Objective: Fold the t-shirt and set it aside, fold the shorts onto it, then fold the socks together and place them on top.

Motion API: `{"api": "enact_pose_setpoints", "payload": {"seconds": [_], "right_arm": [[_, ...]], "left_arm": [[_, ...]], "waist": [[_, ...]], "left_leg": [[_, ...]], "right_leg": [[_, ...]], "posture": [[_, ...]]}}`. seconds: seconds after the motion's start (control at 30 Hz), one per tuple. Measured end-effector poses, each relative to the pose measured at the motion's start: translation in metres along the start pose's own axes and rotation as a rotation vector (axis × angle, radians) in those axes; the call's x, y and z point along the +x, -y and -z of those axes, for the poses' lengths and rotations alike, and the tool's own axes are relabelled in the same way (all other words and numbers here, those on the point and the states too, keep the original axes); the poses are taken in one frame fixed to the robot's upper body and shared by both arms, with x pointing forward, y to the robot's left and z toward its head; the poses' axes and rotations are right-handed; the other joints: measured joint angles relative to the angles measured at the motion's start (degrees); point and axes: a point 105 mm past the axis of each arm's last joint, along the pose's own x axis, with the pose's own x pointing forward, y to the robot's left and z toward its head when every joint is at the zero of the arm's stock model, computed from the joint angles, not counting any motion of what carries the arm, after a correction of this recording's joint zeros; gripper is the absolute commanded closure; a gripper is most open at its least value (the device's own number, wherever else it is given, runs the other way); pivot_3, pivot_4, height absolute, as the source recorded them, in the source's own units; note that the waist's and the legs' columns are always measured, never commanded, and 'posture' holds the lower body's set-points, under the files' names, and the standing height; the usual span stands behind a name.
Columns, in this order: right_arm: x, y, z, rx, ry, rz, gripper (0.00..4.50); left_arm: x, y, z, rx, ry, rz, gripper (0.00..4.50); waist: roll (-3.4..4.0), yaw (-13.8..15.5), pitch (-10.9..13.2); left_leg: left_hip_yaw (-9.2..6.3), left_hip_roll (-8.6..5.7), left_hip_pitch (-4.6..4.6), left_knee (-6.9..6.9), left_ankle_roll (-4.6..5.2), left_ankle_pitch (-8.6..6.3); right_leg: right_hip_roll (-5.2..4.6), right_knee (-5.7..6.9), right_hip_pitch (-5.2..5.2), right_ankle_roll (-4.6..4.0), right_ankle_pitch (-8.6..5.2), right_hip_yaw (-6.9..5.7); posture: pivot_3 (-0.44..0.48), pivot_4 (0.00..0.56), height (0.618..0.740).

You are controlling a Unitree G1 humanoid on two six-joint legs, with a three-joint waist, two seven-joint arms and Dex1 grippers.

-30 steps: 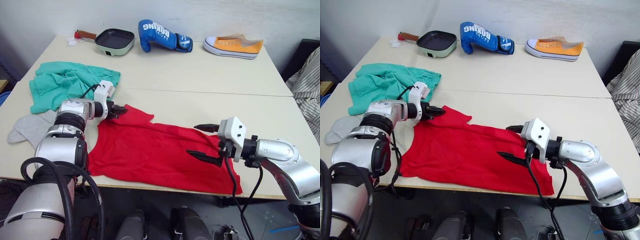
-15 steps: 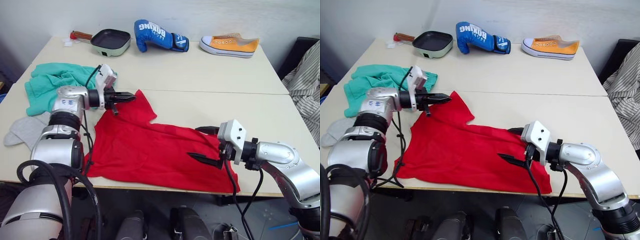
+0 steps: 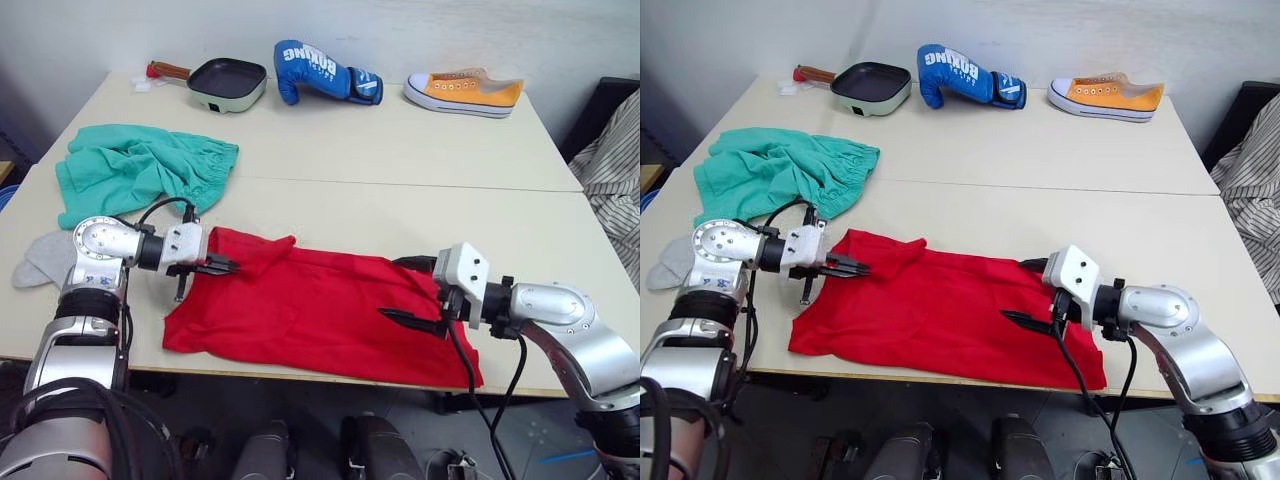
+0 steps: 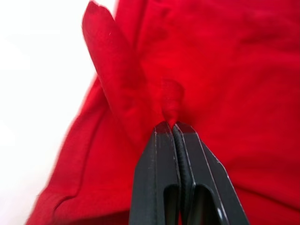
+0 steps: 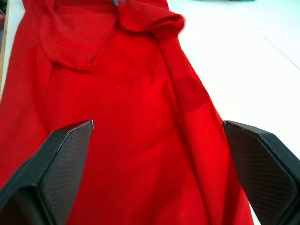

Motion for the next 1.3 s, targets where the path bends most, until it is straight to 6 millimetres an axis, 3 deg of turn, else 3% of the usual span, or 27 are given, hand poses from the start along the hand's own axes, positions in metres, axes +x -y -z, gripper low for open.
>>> {"api": "enact_pose_setpoints", "payload": {"seconds": [0.2, 0.33, 0.6, 0.7, 0.97, 1.07, 1.23, 1.3], "right_arm": [[0.005, 0.001, 0.003, -0.006, -0.004, -0.016, 0.0], [0.004, 0.001, 0.006, -0.014, -0.01, -0.02, 0.0], [0.006, 0.001, 0.009, -0.002, -0.011, -0.02, 0.0], [0.006, 0.001, 0.009, -0.002, -0.011, -0.02, 0.0], [0.006, 0.002, 0.01, -0.008, -0.02, -0.015, 0.0], [0.007, 0.002, 0.01, -0.005, -0.019, -0.011, 0.0], [0.005, 0.006, 0.008, 0.027, -0.004, 0.022, 0.0], [0.004, 0.011, 0.004, 0.056, 0.022, 0.052, 0.0]], "left_arm": [[-0.012, -0.008, -0.004, -0.013, -0.006, -0.028, 4.48], [-0.018, -0.002, 0.002, -0.045, -0.038, -0.003, 4.48], [-0.028, -0.005, 0.001, -0.307, 0.006, -0.01, 4.48], [-0.038, -0.001, 0.004, -0.338, -0.038, 0.003, 3.88], [-0.032, 0.005, 0.006, -0.417, -0.043, 0.045, 1.3], [-0.034, -0.002, -0.002, -0.524, 0.011, 0.029, 1.3], [-0.06, -0.021, -0.041, -0.683, 0.13, 0.001, 1.3], [-0.065, -0.03, -0.054, -0.732, 0.21, -0.013, 1.72]], "waist": [[0.0, -0.3, 0.0], [0.0, -0.6, 0.0], [0.0, -0.8, 0.0], [0.0, -1.3, 0.0], [0.0, -1.3, 0.0], [0.0, -1.3, 0.0], [0.0, -1.5, 0.0], [0.0, -1.4, 0.0]], "left_leg": [[0.02, 0.0, 0.0, -0.01, 0.0, 0.0], [0.0, 0.02, 0.01, -0.01, 0.0, 0.0], [-0.05, 0.02, 0.0, -0.01, 0.0, 0.01], [-0.06, 0.01, 0.01, -0.01, 0.0, 0.01], [-0.07, 0.01, 0.0, -0.01, -0.01, 0.01], [-0.1, 0.01, -0.01, -0.01, -0.01, 0.01], [-0.18, 0.01, -0.01, -0.04, -0.01, 0.01], [-0.21, 0.0, 0.0, -0.03, -0.01, 0.01]], "right_leg": [[0.01, 0.01, 0.0, 0.0, 0.0, 0.0], [0.01, 0.02, 0.0, 0.0, 0.0, 0.0], [0.01, 0.02, 0.01, 0.0, 0.0, 0.01], [0.01, 0.03, 0.01, 0.0, 0.0, 0.01], [0.01, 0.02, 0.02, 0.0, 0.0, 0.02], [0.01, 0.03, 0.02, 0.0, 0.0, 0.02], [0.02, 0.04, 0.03, 0.0, 0.0, 0.06], [0.02, 0.03, 0.07, 0.0, 0.0, 0.06]], "posture": [[0.0, 0.15, 0.74], [0.0, 0.15, 0.74], [0.0, 0.15, 0.74], [0.0, 0.15, 0.74], [0.0, 0.15, 0.74], [0.0, 0.15, 0.74], [0.0, 0.15, 0.74], [0.0, 0.15, 0.74]]}}
